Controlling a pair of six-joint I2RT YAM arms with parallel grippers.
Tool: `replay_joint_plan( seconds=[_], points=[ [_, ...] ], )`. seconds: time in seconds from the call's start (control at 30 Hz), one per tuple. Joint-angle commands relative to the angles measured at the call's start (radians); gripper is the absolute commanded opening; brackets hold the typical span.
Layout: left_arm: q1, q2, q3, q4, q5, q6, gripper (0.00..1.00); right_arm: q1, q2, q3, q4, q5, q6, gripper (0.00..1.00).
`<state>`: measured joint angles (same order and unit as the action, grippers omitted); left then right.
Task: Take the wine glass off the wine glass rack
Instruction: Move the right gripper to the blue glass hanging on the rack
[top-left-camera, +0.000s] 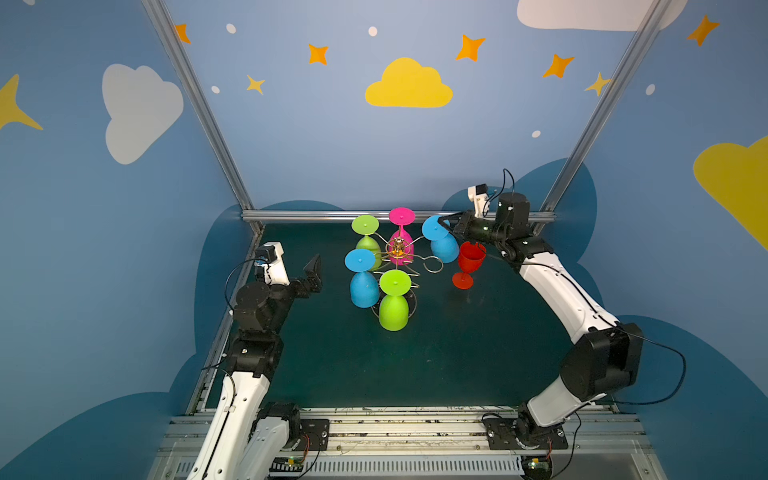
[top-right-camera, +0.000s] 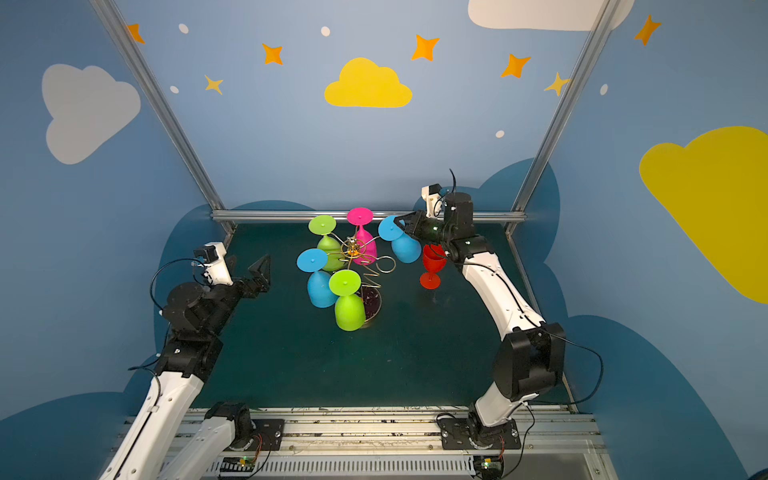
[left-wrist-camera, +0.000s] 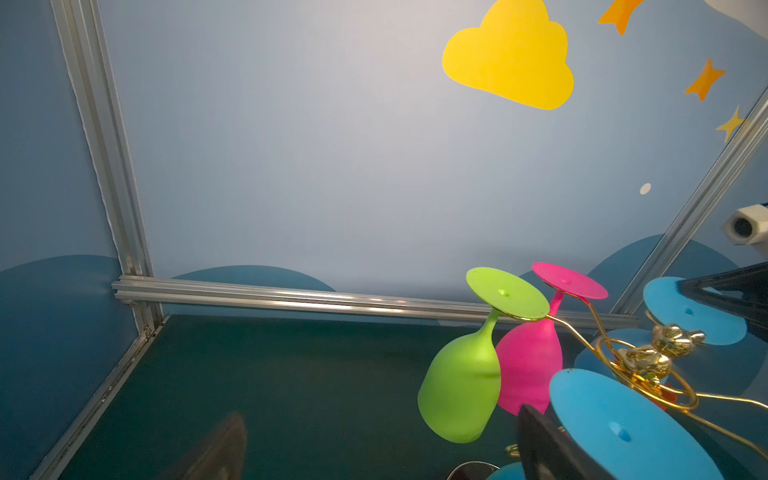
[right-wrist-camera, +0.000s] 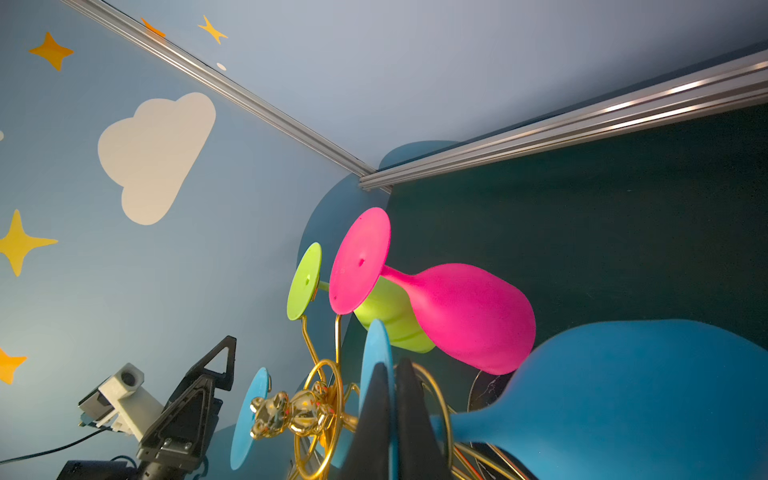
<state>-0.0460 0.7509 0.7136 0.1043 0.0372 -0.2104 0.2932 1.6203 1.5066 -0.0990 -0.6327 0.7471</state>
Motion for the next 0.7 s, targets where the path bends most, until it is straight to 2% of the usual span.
replay_joint_plan(
  seconds=[0.0, 0.67],
  points=[
    [0.005, -0.01, -0.005, 0.006, 0.003, -0.004, 0.99, -0.003, -0.048, -0.01, 0.085, -0.038, 0.045, 0.0],
    [0.004, -0.012, -0.006, 0.008, 0.005, -0.006, 0.99, 0.073, -0.045, -0.015, 0.074, -0.039, 0.032, 0.0]
  ],
)
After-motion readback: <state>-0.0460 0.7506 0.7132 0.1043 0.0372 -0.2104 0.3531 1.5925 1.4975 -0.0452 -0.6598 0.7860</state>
